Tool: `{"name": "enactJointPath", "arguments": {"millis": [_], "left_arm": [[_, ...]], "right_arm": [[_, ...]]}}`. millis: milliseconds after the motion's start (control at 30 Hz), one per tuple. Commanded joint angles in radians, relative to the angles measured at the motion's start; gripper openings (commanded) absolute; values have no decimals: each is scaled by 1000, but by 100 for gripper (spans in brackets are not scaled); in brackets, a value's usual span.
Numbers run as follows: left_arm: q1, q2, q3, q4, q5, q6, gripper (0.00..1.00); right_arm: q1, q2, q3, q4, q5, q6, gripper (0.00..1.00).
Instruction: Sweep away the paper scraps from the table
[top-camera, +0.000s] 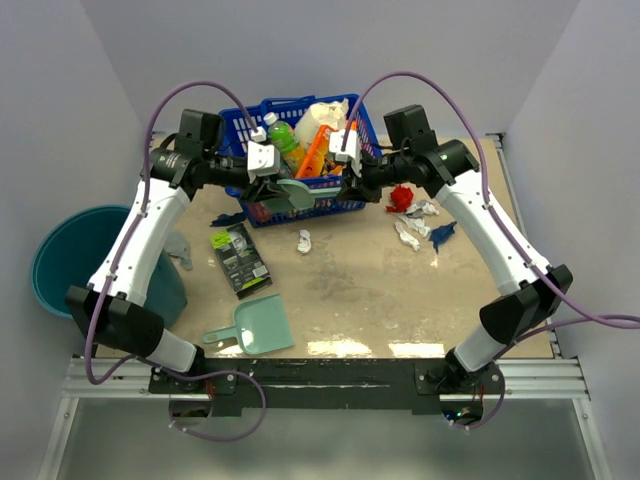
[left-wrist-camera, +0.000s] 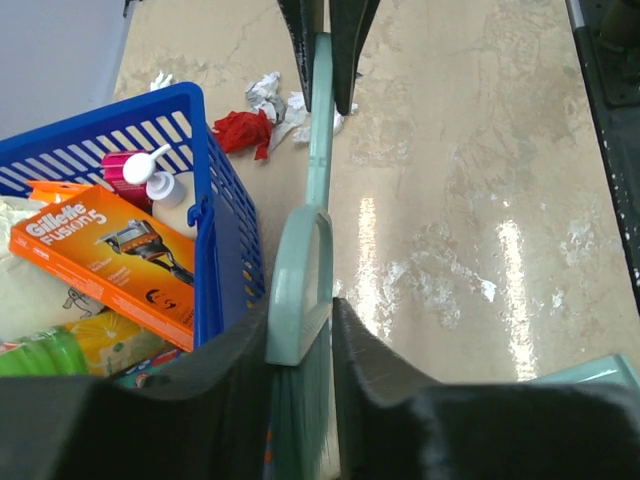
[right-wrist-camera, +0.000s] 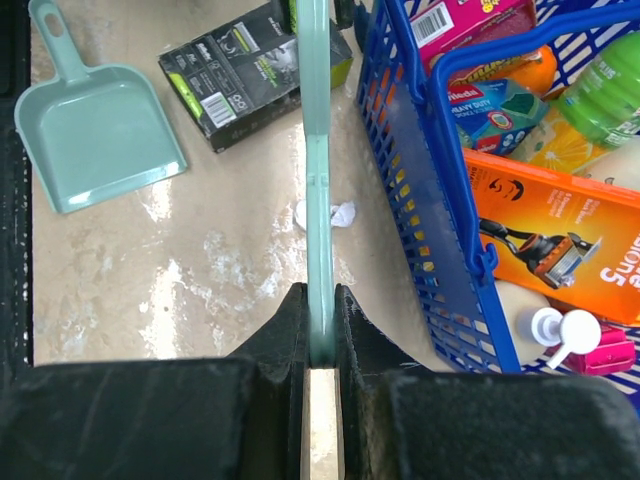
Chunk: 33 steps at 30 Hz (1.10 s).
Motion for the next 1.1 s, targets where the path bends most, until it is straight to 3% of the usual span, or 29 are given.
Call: {"name": "enactJointPath", "arguments": {"millis": [0, 133, 167, 233, 267, 300, 400, 533, 567, 667, 800, 1000, 1067], "left_arm": [[-4, -4, 30, -55, 48, 16, 21], [-4, -15, -5, -15, 66, -49, 0], [-4, -24, -17, 22, 72, -99, 0], [-1, -35, -60, 69, 100, -165, 0], [5, -44, -75, 111, 117, -221, 0], [7, -46, -92, 132, 155, -255, 0], [11, -64, -167, 252, 238, -409, 0], [11, -110, -340, 568, 295, -728, 0], [11, -136, -373, 709, 293, -850, 0], [13, -165, -460, 891, 286, -999, 0], [14, -154, -473, 894, 266, -1011, 0], [16, -139, -462, 901, 273, -1010, 0], [16, -130, -454, 898, 273, -1015, 0]], "right_arm": [[-1, 4, 49, 46, -18, 15, 0], [-4, 3, 39, 75, -42, 71, 0], [-10, 0, 27, 98, -65, 112, 22], [-71, -13, 5, 205, -155, 286, 41], [-102, -17, -32, 259, -204, 364, 57], [-129, -20, -53, 376, -313, 539, 62], [-194, -22, -127, 541, -448, 781, 86], [-200, -19, -155, 557, -523, 812, 87], [-199, -17, -158, 552, -533, 812, 86], [-199, -25, -182, 539, -545, 812, 84], [-197, -51, -225, 526, -553, 822, 77], [-195, -73, -211, 338, -438, 593, 72], [-194, -77, -214, 336, -445, 591, 69]]}}
